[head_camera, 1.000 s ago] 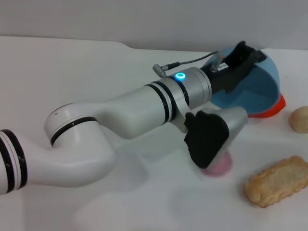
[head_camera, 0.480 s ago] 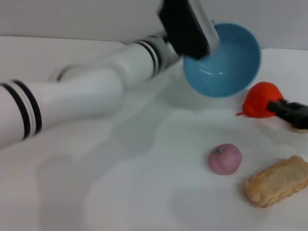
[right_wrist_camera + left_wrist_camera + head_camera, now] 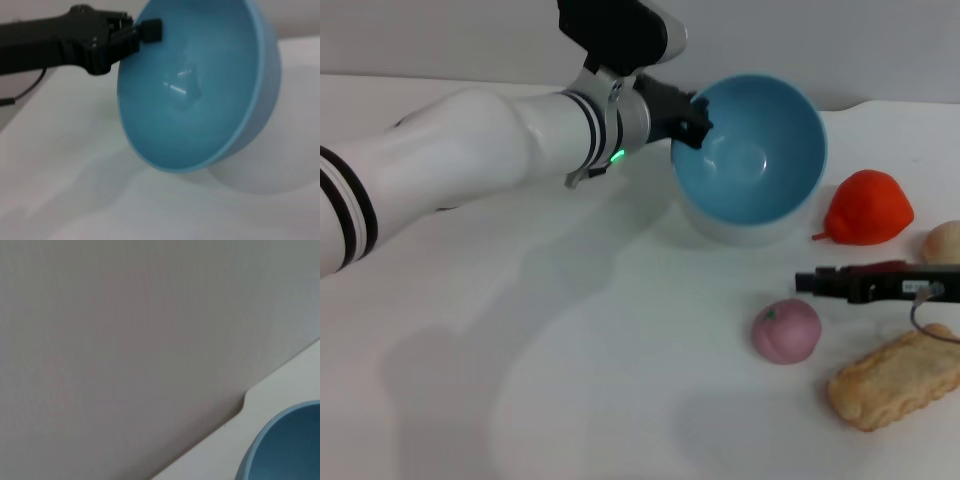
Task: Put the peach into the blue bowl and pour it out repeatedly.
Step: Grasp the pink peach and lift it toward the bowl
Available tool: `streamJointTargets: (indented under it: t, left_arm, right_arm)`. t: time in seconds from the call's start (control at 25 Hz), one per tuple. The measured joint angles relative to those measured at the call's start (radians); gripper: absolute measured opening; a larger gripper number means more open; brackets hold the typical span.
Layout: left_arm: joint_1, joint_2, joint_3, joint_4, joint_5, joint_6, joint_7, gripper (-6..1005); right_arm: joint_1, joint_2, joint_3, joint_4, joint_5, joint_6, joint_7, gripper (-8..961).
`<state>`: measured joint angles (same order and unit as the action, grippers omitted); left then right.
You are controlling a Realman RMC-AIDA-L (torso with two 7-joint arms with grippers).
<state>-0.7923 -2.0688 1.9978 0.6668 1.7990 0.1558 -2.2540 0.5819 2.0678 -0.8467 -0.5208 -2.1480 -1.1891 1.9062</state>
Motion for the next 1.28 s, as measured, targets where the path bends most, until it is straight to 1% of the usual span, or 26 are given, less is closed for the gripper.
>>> streamJointTargets:
  t: [0.16,0.36,0.6,0.88,1.04,1.16,1.28]
  left_arm:
    - [0.007,0.0,-0.001,0.001,-0.001,0.013,-0.003,-1]
    - [0.006,-0.004,0.005,0.0,-0.002,0.01,-0.004,-2]
    - [0.006,-0.005,0.007,0.0,-0.003,0.009,-0.004,-2]
    - [0.006,-0.006,0.009,-0.001,-0.004,0.009,-0.005,-1]
    - [0.008,-0.006,0.009,-0.001,-0.004,0.01,-0.005,-2]
    - [0.009,-0.006,0.009,0.0,-0.004,0.011,-0.006,-2]
    - [0.009,-0.006,0.005,0.0,-0.004,0.02,-0.007,-2]
  right_arm:
    - [0.031,-0.001,-0.039,0.012,-0.066,0.007,0.081,377]
    - [0.037,0.005,-0.077,0.018,-0.064,0.017,0.085,365]
    - [0.044,0.007,-0.077,0.044,-0.06,0.023,0.083,351]
    - [0.044,0.008,-0.078,0.045,-0.059,0.02,0.074,334]
    - [0.043,0.007,-0.088,0.038,-0.059,-0.004,0.046,325]
    - [0.042,0.007,-0.09,0.024,-0.044,-0.029,0.024,105]
    - [0.026,0.006,-0.091,-0.022,0.026,-0.105,-0.026,70]
